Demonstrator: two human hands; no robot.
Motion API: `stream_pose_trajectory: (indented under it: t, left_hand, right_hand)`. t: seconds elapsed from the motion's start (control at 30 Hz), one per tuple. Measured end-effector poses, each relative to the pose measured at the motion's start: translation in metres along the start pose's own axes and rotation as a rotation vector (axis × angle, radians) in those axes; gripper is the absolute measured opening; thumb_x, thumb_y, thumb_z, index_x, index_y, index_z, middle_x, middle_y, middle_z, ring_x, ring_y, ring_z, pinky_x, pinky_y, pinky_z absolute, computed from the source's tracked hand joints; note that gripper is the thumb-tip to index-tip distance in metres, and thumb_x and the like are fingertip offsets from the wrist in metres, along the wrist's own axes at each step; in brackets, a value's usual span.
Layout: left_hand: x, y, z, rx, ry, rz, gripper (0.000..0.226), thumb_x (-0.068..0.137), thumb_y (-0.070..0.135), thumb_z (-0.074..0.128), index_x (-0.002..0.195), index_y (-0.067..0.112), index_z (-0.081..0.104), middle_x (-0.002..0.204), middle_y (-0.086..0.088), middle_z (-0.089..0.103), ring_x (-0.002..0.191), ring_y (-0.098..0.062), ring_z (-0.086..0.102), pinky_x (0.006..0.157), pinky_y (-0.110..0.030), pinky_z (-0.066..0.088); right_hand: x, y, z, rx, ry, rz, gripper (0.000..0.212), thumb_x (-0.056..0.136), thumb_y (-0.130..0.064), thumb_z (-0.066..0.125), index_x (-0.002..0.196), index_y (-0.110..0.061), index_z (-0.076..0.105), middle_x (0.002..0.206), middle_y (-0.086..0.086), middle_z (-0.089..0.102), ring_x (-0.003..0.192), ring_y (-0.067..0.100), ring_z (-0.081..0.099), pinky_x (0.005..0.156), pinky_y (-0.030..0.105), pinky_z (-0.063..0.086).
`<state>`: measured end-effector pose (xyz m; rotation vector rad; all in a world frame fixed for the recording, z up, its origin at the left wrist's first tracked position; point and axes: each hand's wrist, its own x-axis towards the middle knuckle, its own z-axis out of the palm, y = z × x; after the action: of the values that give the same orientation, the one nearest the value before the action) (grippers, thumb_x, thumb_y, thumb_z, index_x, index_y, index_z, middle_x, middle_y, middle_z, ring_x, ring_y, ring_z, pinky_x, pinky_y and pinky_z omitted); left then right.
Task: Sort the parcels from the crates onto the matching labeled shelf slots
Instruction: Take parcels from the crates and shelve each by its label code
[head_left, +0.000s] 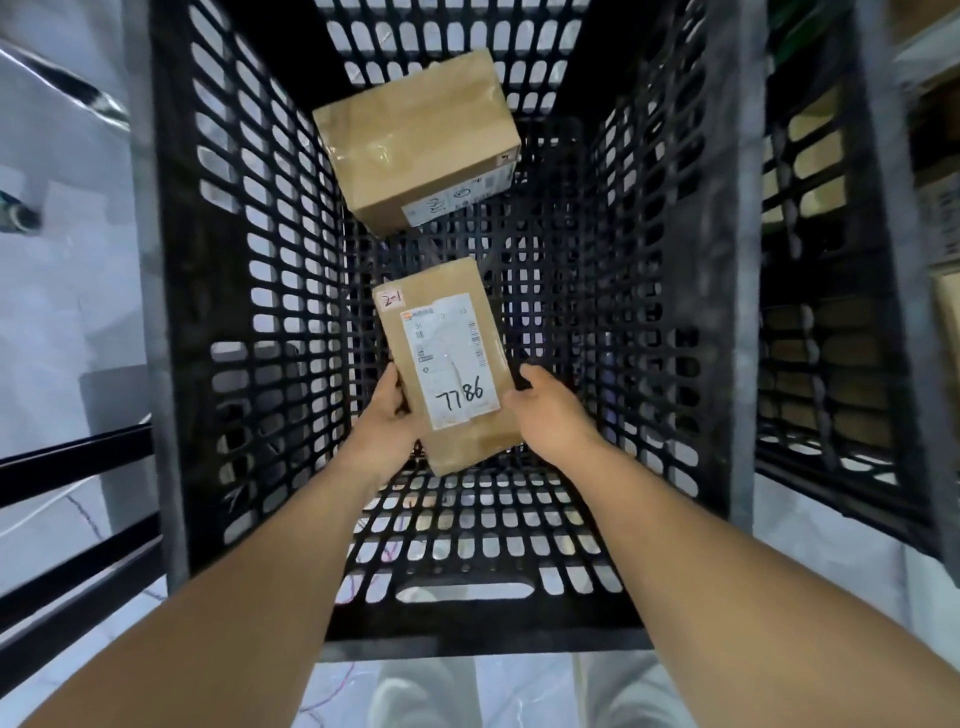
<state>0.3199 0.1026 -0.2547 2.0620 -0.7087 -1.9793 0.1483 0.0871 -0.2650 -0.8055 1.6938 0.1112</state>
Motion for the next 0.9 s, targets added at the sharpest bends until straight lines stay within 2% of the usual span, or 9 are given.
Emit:
stream_pose_trajectory:
  t: [0.1, 0.2, 0.27, 0.33, 0.43, 0.5, 0.63, 0.8, 0.9]
  left_hand:
    - [0.005, -0.004, -0.004, 0.059, -0.021, -0.045, 0.084, 0.086, 0.02, 0.068, 0.147, 0.041, 0.015, 0.137, 0.016, 0.049, 0.124, -0.014, 0.049, 0.109, -0.046, 0.035]
    - [0.007, -0.008, -0.006, 0.128, -0.038, -0.117, 0.104, 0.077, 0.032, 0.075, 0.148, 0.045, -0.001, 0.147, 0.013, 0.04, 0.129, -0.016, 0.045, 0.109, -0.048, 0.035]
    - [0.007, -0.009, -0.005, 0.19, -0.057, -0.177, 0.125, 0.054, 0.046, 0.077, 0.146, 0.047, -0.006, 0.146, 0.01, 0.042, 0.128, -0.019, 0.045, 0.108, -0.048, 0.036]
    - [0.008, -0.011, -0.007, 0.196, -0.063, -0.202, 0.132, 0.042, 0.044, 0.075, 0.146, 0.047, -0.007, 0.144, 0.008, 0.046, 0.127, -0.02, 0.047, 0.107, -0.048, 0.037]
    - [0.003, -0.008, -0.01, 0.139, -0.044, -0.15, 0.108, 0.071, 0.015, 0.072, 0.149, 0.042, 0.001, 0.144, 0.01, 0.045, 0.127, -0.019, 0.045, 0.108, -0.047, 0.037]
    - [-0.004, -0.004, -0.014, 0.107, -0.022, -0.12, 0.099, 0.078, 0.003, 0.065, 0.15, 0.039, 0.008, 0.14, 0.012, 0.047, 0.124, -0.018, 0.047, 0.106, -0.044, 0.04]
    - [-0.027, 0.013, -0.019, 0.058, -0.008, -0.078, 0.093, 0.077, 0.003, 0.069, 0.15, 0.033, 0.019, 0.135, 0.006, 0.053, 0.114, -0.016, 0.056, 0.102, -0.042, 0.045]
    - [-0.064, 0.04, -0.023, -0.012, -0.038, -0.003, 0.079, 0.083, -0.002, 0.063, 0.146, 0.031, 0.028, 0.106, 0.015, 0.059, 0.097, -0.011, 0.06, 0.086, -0.037, 0.052]
    - [-0.087, 0.054, -0.03, -0.001, -0.05, 0.038, 0.082, 0.083, -0.004, 0.062, 0.148, 0.031, 0.025, 0.118, 0.012, 0.056, 0.101, -0.012, 0.059, 0.085, -0.035, 0.052]
  right_hand:
    - [0.001, 0.005, 0.007, 0.002, -0.025, -0.015, 0.05, 0.099, -0.028, 0.041, 0.147, -0.023, 0.03, 0.134, 0.005, 0.053, 0.109, 0.02, 0.054, 0.083, 0.027, 0.042]
    - [0.002, 0.009, 0.012, -0.027, -0.059, -0.02, 0.052, 0.099, -0.031, 0.042, 0.148, -0.027, 0.027, 0.137, 0.002, 0.051, 0.114, 0.021, 0.054, 0.084, 0.027, 0.042]
    - [0.004, 0.008, 0.015, -0.036, -0.092, -0.023, 0.054, 0.096, -0.03, 0.048, 0.147, -0.031, 0.029, 0.135, -0.003, 0.053, 0.109, 0.019, 0.057, 0.085, 0.029, 0.048]
    - [0.005, 0.005, 0.016, -0.051, -0.106, -0.026, 0.057, 0.093, -0.026, 0.051, 0.146, -0.033, 0.031, 0.132, -0.002, 0.056, 0.105, 0.019, 0.058, 0.08, 0.03, 0.051]
    - [-0.002, -0.001, 0.01, -0.059, -0.091, -0.053, 0.052, 0.094, -0.02, 0.048, 0.144, -0.03, 0.035, 0.122, -0.001, 0.059, 0.096, 0.018, 0.058, 0.065, 0.025, 0.046]
    - [-0.011, -0.007, 0.003, -0.031, -0.077, -0.083, 0.048, 0.095, -0.017, 0.048, 0.141, -0.026, 0.04, 0.115, -0.002, 0.06, 0.092, 0.016, 0.058, 0.068, 0.025, 0.047]
    - [-0.033, -0.025, -0.01, 0.074, -0.076, -0.084, 0.038, 0.093, -0.016, 0.058, 0.129, -0.018, 0.047, 0.117, -0.001, 0.06, 0.099, 0.017, 0.059, 0.085, 0.031, 0.05]
    - [-0.062, -0.043, -0.027, 0.106, -0.084, -0.099, 0.03, 0.091, -0.014, 0.059, 0.12, -0.019, 0.048, 0.115, 0.001, 0.061, 0.101, 0.019, 0.06, 0.085, 0.036, 0.053]
    - [-0.084, -0.051, -0.04, 0.114, -0.097, -0.126, 0.044, 0.089, -0.01, 0.06, 0.129, -0.02, 0.045, 0.111, 0.001, 0.062, 0.1, 0.02, 0.062, 0.089, 0.043, 0.053]
